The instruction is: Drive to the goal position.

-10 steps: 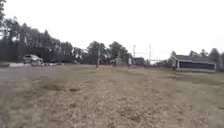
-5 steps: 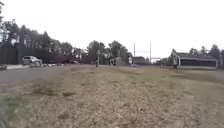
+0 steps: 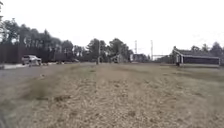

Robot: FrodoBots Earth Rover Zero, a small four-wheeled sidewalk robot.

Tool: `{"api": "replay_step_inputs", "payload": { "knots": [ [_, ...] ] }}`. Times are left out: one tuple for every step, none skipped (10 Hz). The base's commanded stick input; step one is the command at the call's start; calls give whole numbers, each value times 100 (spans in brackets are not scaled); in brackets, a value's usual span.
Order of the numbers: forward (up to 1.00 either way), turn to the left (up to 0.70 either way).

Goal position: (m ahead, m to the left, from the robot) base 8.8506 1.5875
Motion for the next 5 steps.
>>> {"api": "replay_step_inputs", "payload": {
  "knots": [
    [70, 0],
    [70, 0],
    [70, 0],
    [70, 0],
    [70, 0]
  ]
}}
